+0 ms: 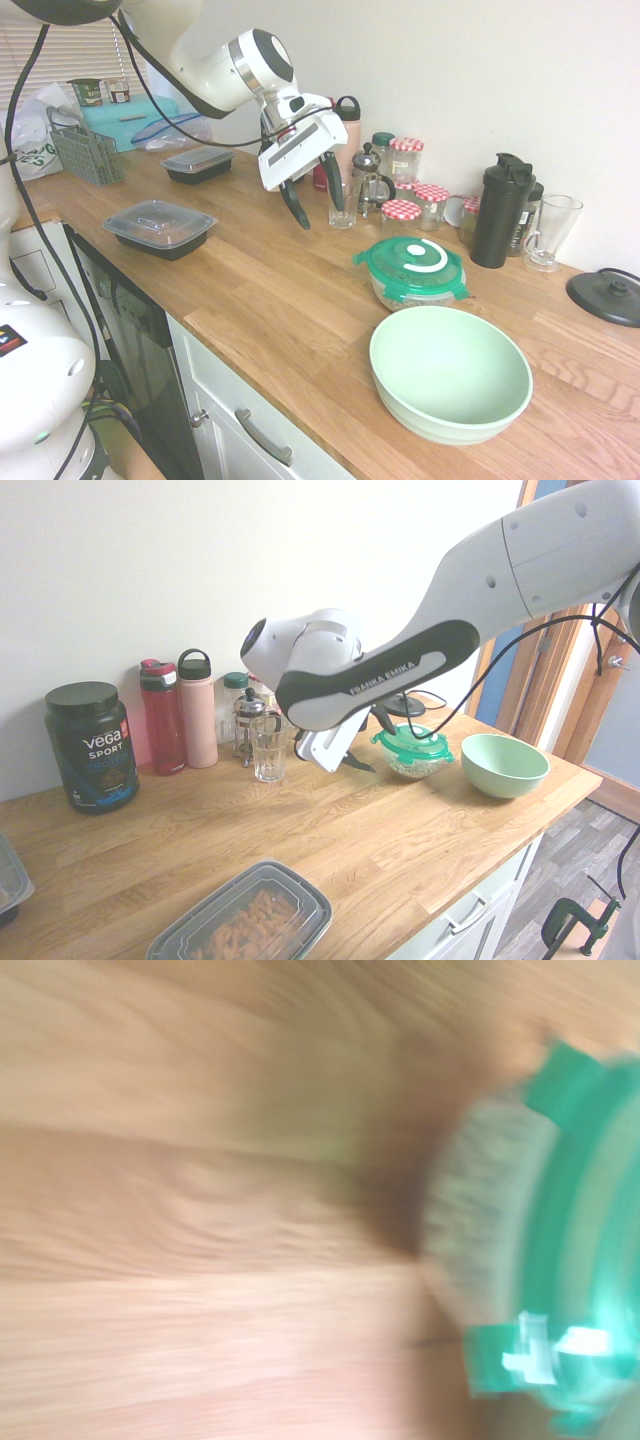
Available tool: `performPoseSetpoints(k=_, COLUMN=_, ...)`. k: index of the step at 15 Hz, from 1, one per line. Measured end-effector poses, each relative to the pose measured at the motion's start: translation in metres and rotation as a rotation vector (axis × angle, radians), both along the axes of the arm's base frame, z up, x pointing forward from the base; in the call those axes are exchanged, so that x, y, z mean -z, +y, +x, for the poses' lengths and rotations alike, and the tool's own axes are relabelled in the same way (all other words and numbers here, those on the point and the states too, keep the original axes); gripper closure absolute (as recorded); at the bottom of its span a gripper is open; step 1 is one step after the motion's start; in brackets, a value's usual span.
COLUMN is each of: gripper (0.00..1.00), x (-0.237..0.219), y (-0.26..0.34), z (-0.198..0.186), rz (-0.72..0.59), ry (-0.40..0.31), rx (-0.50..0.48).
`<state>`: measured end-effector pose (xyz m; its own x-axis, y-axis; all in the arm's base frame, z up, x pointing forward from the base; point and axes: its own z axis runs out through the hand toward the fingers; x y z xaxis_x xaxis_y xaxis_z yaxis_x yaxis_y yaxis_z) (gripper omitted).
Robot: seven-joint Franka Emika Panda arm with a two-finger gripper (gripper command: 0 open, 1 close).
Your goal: Cover the lid of food container
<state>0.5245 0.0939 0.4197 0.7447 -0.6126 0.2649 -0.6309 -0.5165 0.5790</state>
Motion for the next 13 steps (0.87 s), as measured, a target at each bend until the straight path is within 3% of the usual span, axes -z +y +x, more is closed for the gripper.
performPoseSetpoints(k=4, gripper=0.0, x=-0.024, y=0.019, z=-0.012, rz=0.273, ry=0.004, rx=0.045)
performPoseSetpoints(k=7, gripper=0.0, x=-0.043, y=0.024, z=-0.024, rz=0.424, ry=-0.109, rx=0.027)
performPoseSetpoints(k=10, gripper=0.0, x=-0.022, y=-0.01, z=-0.029, rz=0.452, ry=-0.228, rx=0.059)
performPoseSetpoints(k=13, gripper=0.0, x=-0.011, y=-0.034, z=-0.027, rz=0.477, ry=-0.25, rx=0.115)
